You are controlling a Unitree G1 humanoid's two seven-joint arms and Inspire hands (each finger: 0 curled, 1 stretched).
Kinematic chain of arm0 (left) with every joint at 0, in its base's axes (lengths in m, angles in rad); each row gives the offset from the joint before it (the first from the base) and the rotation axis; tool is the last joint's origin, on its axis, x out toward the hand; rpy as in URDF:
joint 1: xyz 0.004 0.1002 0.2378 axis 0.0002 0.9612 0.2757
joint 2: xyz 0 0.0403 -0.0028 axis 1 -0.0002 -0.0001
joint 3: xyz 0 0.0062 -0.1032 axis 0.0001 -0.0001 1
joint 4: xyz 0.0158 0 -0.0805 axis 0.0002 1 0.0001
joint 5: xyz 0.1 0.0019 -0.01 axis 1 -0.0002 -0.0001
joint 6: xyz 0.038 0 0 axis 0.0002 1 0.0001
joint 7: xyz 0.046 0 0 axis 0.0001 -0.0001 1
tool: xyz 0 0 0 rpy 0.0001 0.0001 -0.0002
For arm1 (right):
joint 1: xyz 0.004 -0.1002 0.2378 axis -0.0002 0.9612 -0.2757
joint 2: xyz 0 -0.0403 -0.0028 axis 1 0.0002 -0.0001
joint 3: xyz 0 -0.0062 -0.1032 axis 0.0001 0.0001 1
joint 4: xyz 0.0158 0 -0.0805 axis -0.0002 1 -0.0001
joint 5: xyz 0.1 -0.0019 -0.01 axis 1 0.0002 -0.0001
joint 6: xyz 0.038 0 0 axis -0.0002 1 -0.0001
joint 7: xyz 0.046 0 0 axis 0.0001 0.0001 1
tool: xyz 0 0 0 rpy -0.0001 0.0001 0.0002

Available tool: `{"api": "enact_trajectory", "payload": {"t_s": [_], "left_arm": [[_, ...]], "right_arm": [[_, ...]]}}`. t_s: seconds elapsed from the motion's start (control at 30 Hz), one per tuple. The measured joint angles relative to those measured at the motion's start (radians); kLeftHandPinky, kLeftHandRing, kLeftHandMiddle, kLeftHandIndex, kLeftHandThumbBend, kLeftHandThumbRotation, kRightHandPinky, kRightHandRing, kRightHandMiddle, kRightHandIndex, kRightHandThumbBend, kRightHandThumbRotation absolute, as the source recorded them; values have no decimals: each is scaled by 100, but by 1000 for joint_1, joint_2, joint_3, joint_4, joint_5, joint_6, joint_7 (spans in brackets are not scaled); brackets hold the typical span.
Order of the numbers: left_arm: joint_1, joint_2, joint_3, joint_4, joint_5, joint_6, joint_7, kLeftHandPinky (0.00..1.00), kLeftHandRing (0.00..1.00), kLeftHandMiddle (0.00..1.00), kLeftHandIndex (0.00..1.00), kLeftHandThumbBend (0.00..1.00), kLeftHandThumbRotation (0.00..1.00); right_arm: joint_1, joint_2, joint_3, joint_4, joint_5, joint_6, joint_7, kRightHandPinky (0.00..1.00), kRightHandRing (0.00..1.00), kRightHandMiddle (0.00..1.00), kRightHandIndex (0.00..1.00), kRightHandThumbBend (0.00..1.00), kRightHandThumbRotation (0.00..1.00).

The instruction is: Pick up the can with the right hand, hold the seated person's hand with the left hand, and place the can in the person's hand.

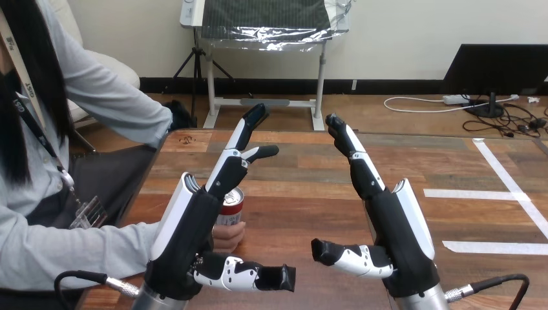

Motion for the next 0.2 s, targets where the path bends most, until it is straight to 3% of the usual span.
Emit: {"api": "enact_trajectory", "payload": {"t_s": [0.2], "left_arm": [[5, -10, 10, 0, -21, 3, -18, 85, 100, 100, 100, 100, 62]], "right_arm": [[0, 0, -1, 17, -2, -15, -3, 100, 100, 100, 98, 100, 73]]}}
